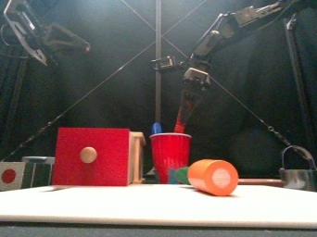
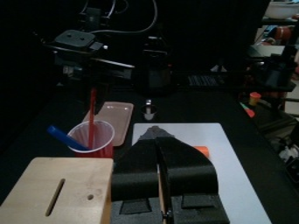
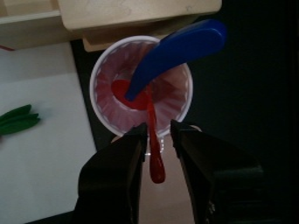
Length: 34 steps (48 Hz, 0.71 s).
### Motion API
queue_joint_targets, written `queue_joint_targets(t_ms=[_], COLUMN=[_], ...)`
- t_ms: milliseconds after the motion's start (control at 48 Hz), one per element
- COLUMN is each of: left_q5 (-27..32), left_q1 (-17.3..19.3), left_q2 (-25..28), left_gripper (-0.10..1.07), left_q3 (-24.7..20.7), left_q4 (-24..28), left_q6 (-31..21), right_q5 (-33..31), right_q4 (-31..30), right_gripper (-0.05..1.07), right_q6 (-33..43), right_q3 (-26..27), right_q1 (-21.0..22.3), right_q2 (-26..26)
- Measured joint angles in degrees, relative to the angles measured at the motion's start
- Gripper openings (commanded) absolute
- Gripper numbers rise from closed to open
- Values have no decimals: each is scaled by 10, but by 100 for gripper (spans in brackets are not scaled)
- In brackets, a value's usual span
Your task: Cut carrot
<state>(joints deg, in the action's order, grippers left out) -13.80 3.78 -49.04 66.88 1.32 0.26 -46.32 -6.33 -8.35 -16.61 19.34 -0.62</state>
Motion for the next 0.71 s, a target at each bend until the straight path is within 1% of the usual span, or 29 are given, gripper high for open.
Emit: queue_joint_targets(t_ms=[312,500,562,708], left_q5=[0,0,0,0], left_q1=[7,7,7,8], left_q2=[1,1,1,1], left_gripper=[11,11,11,11], left_q3=[3,5,5,5], left_q4=[0,-3,-4,-4], left_q6=[-1,-1,-1,-1], right_q5=[-1,-3,-4,-4], right_q4=[9,13,16,25], right_gripper=[62,59,58,49], right_q6=[1,1,1,1], right_q3=[7,11,11,11], right_q1=[-2,-2,-1,-1], right_q2=[0,0,0,0])
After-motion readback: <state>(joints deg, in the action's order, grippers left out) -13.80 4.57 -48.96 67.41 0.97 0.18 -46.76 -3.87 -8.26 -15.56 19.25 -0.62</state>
